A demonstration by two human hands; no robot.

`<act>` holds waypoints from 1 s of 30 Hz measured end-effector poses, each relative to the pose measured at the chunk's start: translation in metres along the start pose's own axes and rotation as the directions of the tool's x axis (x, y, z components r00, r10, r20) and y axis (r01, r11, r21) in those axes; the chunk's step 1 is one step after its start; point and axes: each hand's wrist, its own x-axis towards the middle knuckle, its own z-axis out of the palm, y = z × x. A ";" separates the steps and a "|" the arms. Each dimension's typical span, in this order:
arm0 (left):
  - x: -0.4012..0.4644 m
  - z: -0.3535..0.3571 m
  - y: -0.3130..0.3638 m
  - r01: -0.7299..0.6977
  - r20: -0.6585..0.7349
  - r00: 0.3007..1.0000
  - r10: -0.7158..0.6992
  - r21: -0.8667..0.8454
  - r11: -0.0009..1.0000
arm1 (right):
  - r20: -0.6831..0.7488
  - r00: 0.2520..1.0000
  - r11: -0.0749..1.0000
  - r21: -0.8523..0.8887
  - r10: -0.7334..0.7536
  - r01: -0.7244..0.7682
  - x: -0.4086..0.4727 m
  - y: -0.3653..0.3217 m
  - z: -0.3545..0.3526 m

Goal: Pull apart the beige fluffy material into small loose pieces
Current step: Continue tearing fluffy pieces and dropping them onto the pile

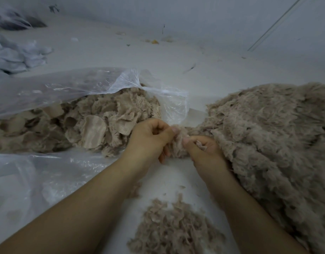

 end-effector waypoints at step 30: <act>-0.003 0.004 -0.005 0.031 -0.080 0.996 -0.048 -0.195 0.980 | -0.186 0.974 0.991 -0.003 0.130 -0.133 0.000 0.001 -0.002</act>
